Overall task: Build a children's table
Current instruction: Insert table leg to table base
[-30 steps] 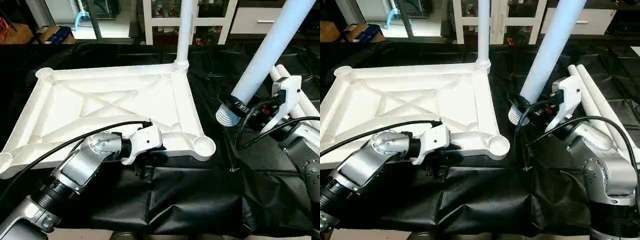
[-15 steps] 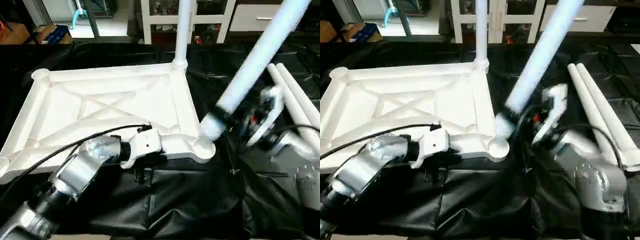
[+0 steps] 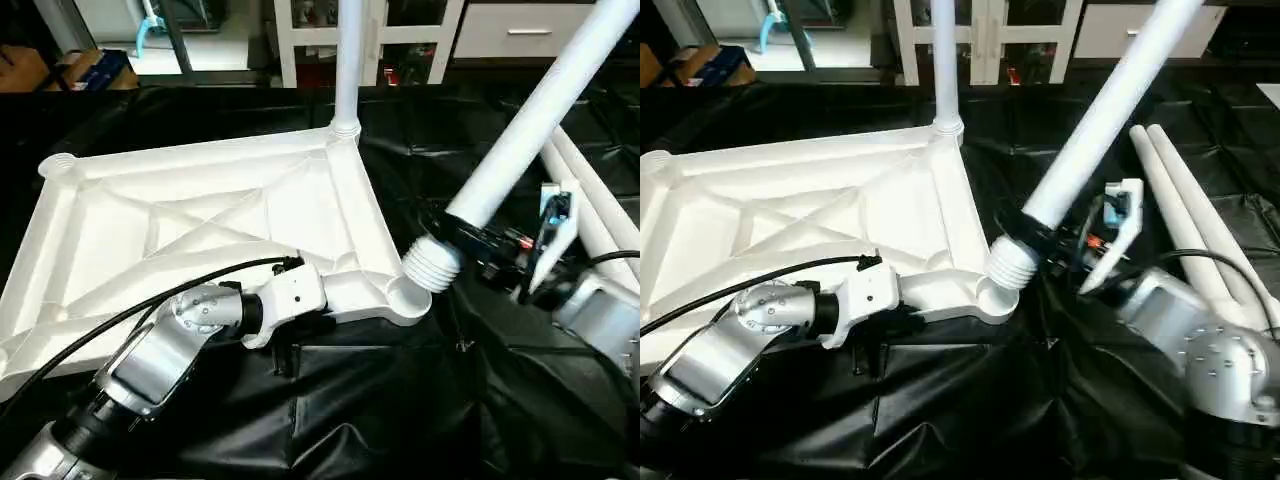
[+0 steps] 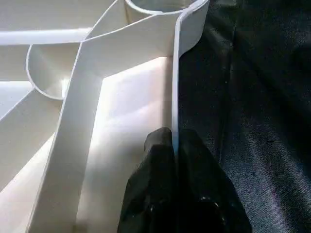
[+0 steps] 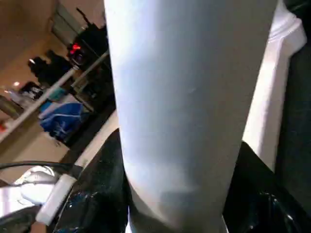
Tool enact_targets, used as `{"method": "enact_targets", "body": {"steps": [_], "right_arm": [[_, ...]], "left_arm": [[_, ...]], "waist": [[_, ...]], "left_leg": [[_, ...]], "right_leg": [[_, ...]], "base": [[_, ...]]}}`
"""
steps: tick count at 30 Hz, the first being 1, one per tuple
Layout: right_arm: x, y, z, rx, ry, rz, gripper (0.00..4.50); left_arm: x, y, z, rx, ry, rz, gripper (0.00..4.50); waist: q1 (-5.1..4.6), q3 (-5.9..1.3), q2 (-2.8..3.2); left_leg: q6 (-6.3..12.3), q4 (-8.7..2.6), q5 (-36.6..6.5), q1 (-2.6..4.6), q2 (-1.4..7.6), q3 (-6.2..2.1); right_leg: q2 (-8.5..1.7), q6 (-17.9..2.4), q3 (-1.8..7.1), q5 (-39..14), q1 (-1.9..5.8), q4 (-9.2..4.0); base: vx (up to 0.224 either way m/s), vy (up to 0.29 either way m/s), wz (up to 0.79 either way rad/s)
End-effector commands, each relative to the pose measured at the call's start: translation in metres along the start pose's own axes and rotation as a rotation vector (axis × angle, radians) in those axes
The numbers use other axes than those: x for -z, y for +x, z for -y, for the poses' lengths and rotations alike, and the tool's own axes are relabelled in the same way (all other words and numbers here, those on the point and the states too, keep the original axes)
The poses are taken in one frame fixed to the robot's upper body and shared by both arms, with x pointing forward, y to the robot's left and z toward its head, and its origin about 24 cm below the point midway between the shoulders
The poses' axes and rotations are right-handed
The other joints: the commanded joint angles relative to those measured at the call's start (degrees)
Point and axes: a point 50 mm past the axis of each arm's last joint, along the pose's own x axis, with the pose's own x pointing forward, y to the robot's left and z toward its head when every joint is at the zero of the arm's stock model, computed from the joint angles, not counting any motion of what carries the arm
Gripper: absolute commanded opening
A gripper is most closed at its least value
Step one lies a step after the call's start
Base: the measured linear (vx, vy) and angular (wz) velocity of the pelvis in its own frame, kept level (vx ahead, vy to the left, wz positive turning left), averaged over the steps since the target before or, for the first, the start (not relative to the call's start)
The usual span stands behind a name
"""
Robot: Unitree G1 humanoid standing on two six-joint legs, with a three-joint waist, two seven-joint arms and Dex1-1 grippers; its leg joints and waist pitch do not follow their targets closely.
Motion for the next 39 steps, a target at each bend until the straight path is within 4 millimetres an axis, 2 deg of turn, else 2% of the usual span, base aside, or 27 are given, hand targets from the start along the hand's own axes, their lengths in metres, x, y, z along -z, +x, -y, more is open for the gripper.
{"method": "enact_targets", "body": {"steps": [1,4,6,14,15,16,19,26,29,32,39], "right_arm": [[0.002,0.002,-0.005,-0.014,-0.091,-0.035,1.91],[0.007,0.007,-0.007,-0.012,-0.201,-0.053,1.91],[0.009,0.010,-0.008,-0.021,-0.220,-0.042,1.91],[0.023,0.015,-0.006,-0.045,-0.348,-0.046,1.91],[0.025,0.014,-0.006,-0.052,-0.360,-0.049,1.91],[0.028,0.013,-0.005,-0.057,-0.377,-0.057,1.91],[0.034,0.008,-0.001,-0.066,-0.420,-0.069,1.91],[0.043,-0.001,0.006,-0.069,-0.487,-0.091,1.91],[0.044,0.000,0.009,-0.060,-0.517,-0.073,1.91],[0.048,0.003,0.011,-0.064,-0.532,-0.061,1.91],[0.053,0.010,0.017,-0.080,-0.556,-0.045,1.91]], "left_arm": [[0.021,0.005,0.006,-0.014,-0.039,-0.084,0.00],[0.017,0.007,0.007,-0.017,-0.031,-0.054,0.00],[0.016,0.008,0.008,-0.016,-0.034,-0.048,0.00],[0.013,0.009,0.007,-0.032,-0.027,-0.037,0.00],[0.013,0.009,0.008,-0.032,-0.026,-0.035,0.00],[0.013,0.009,0.008,-0.030,-0.025,-0.033,0.00],[0.013,0.009,0.008,-0.024,-0.021,-0.033,0.00],[0.013,0.009,0.008,-0.017,-0.015,-0.034,0.00],[0.012,0.010,0.008,-0.017,-0.011,-0.033,0.00],[0.011,0.010,0.007,-0.015,-0.008,-0.031,0.00],[0.011,0.009,0.007,-0.008,-0.005,-0.031,0.00]], "waist": [[0.07,-3.04,-1.14],[-0.09,-2.90,-1.24],[-0.15,-2.77,-1.19],[-0.48,-2.49,-1.25],[-0.59,-2.82,-2.12],[-0.42,-2.59,-1.68],[-0.51,-2.59,-1.82],[-0.63,-2.36,-1.85],[-0.68,-2.31,-1.81],[-0.70,-2.32,-1.54],[-0.76,-2.06,-1.59]], "left_leg": [[0.22,-4.74,-17.36,1.55,2.62,-1.65],[0.40,-4.81,-18.29,1.46,2.70,-1.62],[0.52,-4.82,-19.34,1.70,2.68,-1.64],[0.03,-5.21,-22.56,1.62,2.76,-2.08],[0.29,-5.11,-22.32,1.55,2.77,-1.99],[0.61,-5.15,-22.56,1.71,2.88,-2.03],[1.02,-5.24,-21.82,1.44,2.83,-2.12],[1.71,-5.29,-22.80,1.45,2.91,-2.12],[1.65,-5.33,-23.17,1.55,2.90,-2.19],[1.85,-5.56,-22.76,1.59,2.98,-2.18],[2.05,-5.67,-23.20,1.58,3.06,-2.12]], "right_leg": [[-2.26,-6.80,1.71,-27.09,1.93,-4.31],[-2.50,-6.77,1.82,-28.27,1.82,-4.45],[-2.55,-6.49,1.89,-30.05,1.57,-4.69],[-2.56,-4.96,1.92,-33.26,1.36,-4.99],[-2.56,-4.89,1.92,-33.50,1.50,-5.03],[-2.73,-4.72,2.05,-34.64,1.22,-5.16],[-2.74,-4.82,2.00,-34.00,1.51,-5.14],[-2.82,-4.75,2.07,-35.07,1.35,-5.38],[-2.84,-4.62,2.01,-35.91,1.28,-5.50],[-2.75,-5.28,1.89,-33.70,1.41,-5.50],[-2.81,-6.43,1.99,-32.33,1.46,-5.41]], "base": [[0.000,0.000,0.00],[0.000,0.000,0.00],[0.000,0.000,0.00],[0.000,0.000,0.00],[0.000,0.000,0.00],[0.000,0.000,0.00],[0.000,0.000,0.00],[0.000,0.000,0.00],[0.000,0.000,0.00],[0.000,0.000,0.00],[0.000,0.000,0.00]]}}
